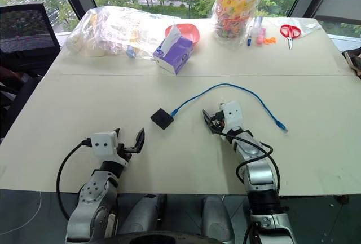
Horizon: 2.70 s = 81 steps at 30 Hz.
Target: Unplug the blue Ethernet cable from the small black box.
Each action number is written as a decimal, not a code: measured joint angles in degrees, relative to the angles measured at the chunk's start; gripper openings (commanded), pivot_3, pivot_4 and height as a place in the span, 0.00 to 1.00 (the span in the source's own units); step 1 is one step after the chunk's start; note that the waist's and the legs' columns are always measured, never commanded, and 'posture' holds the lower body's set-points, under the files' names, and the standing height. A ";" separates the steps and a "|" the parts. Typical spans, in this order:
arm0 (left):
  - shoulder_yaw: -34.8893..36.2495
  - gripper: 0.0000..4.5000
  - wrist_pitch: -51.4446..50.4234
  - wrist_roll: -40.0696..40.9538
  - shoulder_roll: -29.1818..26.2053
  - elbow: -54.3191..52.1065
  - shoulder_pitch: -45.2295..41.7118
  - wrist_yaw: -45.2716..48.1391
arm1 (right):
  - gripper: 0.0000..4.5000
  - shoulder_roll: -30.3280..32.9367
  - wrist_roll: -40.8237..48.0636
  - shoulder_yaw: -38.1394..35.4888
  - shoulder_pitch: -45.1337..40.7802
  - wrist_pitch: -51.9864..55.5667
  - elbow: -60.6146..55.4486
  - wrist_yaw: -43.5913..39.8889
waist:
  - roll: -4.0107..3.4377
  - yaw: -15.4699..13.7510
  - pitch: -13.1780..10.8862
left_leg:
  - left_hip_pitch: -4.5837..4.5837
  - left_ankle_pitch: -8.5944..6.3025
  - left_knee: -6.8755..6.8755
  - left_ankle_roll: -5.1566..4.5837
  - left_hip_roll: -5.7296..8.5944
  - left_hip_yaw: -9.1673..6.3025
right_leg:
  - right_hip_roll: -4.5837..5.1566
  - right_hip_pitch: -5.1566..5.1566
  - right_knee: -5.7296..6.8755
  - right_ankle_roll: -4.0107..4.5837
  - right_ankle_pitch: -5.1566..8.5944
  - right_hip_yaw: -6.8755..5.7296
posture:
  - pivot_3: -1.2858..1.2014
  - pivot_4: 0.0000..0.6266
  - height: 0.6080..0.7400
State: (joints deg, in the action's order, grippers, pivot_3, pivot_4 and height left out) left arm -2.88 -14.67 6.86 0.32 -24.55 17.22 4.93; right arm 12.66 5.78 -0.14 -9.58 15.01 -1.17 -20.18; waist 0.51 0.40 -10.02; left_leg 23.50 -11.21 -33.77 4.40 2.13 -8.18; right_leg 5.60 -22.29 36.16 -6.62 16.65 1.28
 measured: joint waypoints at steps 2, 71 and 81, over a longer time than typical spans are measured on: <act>-0.05 1.00 -0.02 -0.01 -0.04 0.00 -0.02 0.00 | 0.83 0.08 0.06 -0.01 0.10 0.16 -0.16 -0.01 | 0.00 -0.01 0.00 | 0.00 0.00 0.00 0.00 0.00 0.00 | 0.00 0.00 0.00 0.00 0.00 0.00 | 0.52 0.24 1.00; 20.16 1.00 -26.10 32.56 -34.16 -7.06 -8.81 26.27 | 0.83 -5.96 -34.40 37.68 -71.29 -46.35 71.34 -55.58 | -0.10 2.32 -0.96 | -0.06 0.50 0.62 0.67 -0.04 0.05 | -0.10 -0.93 1.15 -0.49 -0.40 0.18 | 0.52 0.24 1.00; 20.19 1.00 -25.70 32.53 -32.81 -8.92 -7.05 24.59 | 0.83 -7.62 -41.28 40.30 -74.59 -47.26 75.54 -46.94 | -0.09 2.39 -0.95 | -0.13 0.58 0.61 0.77 -0.05 0.01 | -0.14 -0.91 1.29 -0.45 -0.42 0.19 | 0.52 0.24 1.00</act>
State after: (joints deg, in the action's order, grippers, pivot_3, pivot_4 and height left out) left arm 17.31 -40.37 39.39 -32.49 -33.46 10.17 29.52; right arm 5.04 -35.50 40.16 -84.17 -32.26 74.37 -67.12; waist 0.42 2.79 -10.97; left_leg 23.37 -10.63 -33.17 5.18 2.08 -8.17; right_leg 5.46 -23.20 37.44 -7.07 16.23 1.47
